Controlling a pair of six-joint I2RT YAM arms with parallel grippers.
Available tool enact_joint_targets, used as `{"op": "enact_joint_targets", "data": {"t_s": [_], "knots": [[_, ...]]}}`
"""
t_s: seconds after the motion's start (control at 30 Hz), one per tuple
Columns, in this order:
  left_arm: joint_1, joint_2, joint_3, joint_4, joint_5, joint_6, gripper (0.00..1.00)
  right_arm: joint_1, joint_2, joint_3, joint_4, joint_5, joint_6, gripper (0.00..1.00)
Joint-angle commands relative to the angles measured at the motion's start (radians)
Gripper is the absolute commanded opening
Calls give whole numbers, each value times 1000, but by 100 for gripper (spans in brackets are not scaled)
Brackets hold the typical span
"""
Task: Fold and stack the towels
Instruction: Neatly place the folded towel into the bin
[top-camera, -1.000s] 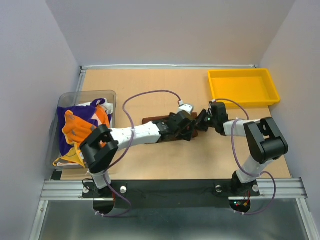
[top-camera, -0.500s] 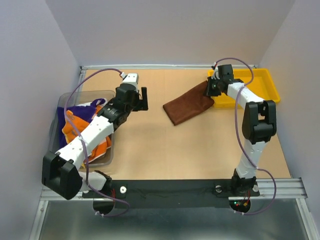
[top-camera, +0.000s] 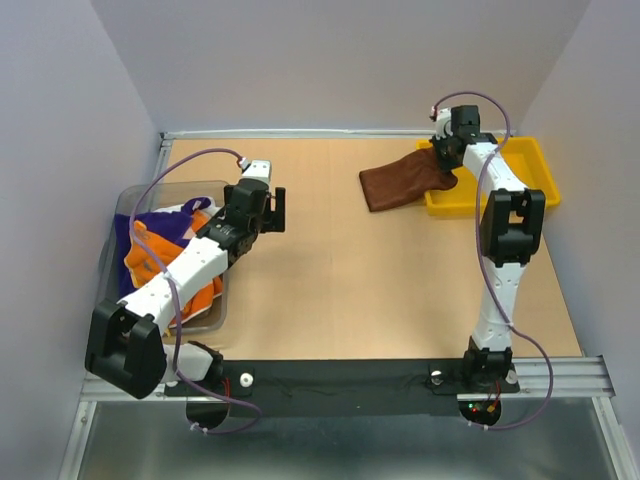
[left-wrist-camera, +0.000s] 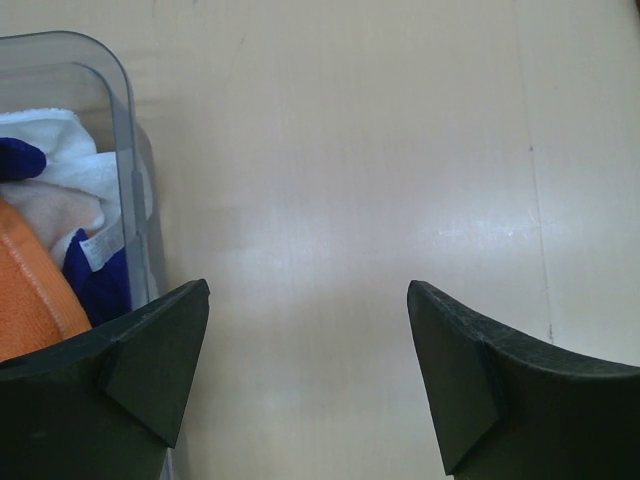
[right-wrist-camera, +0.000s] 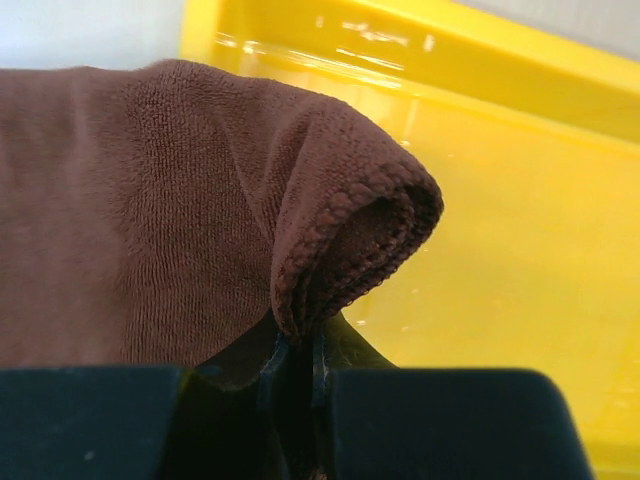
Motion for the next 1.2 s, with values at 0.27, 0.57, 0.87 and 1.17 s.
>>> {"op": "enact_joint_targets", "data": {"t_s": [0.27, 0.57, 0.87, 1.17], "knots": [[7, 7, -37, 83, -120, 14, 92, -127, 73, 79, -14, 143, -271, 0], [7, 41, -34, 88, -120, 14, 92, -175, 113, 110, 20, 203, -297, 0], [7, 56, -35, 88, -126, 14, 92, -180, 142, 96, 71, 273, -331, 0], [6, 65, -31, 83, -125, 15, 92, -181, 148, 101, 117, 349, -340, 1]]}}
